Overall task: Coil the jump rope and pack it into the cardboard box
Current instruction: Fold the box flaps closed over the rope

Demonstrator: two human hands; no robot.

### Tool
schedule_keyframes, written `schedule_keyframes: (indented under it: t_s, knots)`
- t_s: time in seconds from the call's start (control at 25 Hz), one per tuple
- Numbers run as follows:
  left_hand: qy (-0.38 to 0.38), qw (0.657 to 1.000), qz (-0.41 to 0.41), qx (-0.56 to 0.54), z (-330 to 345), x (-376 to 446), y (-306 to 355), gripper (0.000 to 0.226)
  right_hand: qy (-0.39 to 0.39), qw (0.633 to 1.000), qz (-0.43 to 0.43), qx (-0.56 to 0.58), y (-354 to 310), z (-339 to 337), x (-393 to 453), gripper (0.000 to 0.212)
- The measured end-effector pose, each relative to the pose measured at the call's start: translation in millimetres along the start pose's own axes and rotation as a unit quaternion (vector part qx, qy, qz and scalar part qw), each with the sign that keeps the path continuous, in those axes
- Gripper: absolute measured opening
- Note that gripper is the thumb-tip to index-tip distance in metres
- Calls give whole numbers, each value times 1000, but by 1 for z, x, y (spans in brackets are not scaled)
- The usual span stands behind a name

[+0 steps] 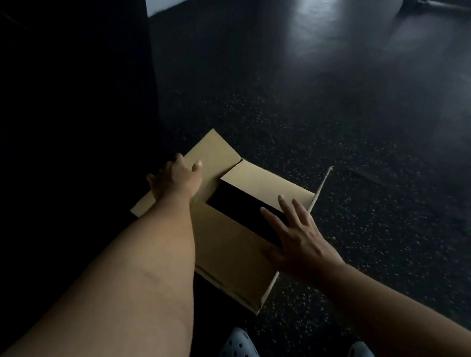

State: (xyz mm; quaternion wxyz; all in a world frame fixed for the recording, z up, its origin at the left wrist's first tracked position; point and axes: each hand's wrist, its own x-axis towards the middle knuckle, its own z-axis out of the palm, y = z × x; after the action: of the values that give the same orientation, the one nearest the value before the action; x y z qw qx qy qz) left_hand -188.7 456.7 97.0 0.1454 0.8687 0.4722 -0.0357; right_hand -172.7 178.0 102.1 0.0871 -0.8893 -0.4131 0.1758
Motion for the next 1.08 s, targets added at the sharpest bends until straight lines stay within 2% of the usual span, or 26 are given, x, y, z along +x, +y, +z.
schedule_keyframes:
  t_s: [0.08,0.16,0.24,0.32,0.4,0.56,0.68,0.76,0.88,1.0,1.08]
  knots:
    - [74,997,29,21,15,-5,7,60,11,1000,5,-2,0,6,8,76]
    - [129,990,14,63,22,-2,8,71,25,1000,7,-5,-1,10,9,75]
    - [80,995,-28,57,18,12,-4,79,16,1000,4,-13,1,9,6,75]
    - [49,998,-35,13,11,20,-13,71,-2,1000,4,-23,1,7,8,74]
    - [68,997,9,-27,11,10,-8,55,-14,999,10,-29,-3,7,14,68]
    - [108,988,98,52,24,-33,18,34,-18,999,33,-30,-18,8,20,65]
    - [81,986,124,73,18,-28,13,45,54,996,55,47,-23,14,18,89]
    - [55,984,134,102,15,-24,9,63,101,989,83,68,-27,16,19,99]
    - [34,978,144,147,31,-32,13,100,62,995,74,26,-28,17,23,94]
    - [-8,978,167,126,31,-32,15,118,15,998,67,-10,-22,14,26,79]
    - [-55,969,189,147,20,-29,10,124,-35,994,76,-75,-24,11,30,71]
